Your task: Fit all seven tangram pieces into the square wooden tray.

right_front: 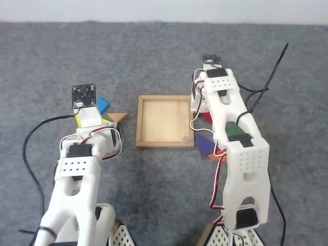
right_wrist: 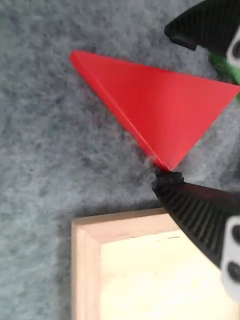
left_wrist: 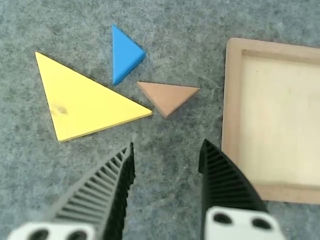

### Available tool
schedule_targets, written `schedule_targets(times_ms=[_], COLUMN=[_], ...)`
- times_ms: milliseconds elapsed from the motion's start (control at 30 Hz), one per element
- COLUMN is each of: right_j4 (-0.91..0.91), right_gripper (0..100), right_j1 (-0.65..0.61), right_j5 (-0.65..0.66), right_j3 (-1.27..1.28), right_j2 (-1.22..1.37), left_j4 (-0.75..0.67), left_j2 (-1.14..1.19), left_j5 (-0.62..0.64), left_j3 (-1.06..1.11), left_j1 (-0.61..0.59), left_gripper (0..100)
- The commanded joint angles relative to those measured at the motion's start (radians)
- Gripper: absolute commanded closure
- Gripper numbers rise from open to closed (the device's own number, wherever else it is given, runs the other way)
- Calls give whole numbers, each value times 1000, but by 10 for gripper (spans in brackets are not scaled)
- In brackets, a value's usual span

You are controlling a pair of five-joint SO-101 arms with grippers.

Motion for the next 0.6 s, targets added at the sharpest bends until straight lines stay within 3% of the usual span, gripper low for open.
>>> schedule_targets(times_ms=[0, 233, 567], right_j4=[25, 28, 28], right_gripper=[615, 736, 724], right_j1=[25, 25, 25], right_j5=[23, 71, 71], right_j3=[-21, -21, -21], right_j2=[2, 2, 2], left_j4=[-14, -14, -14], left_j2=[-31, -31, -31], left_j5=[-12, -12, -14], left_j3=[-7, -7, -7], left_j1=[3, 3, 3], left_gripper=[795, 795, 795])
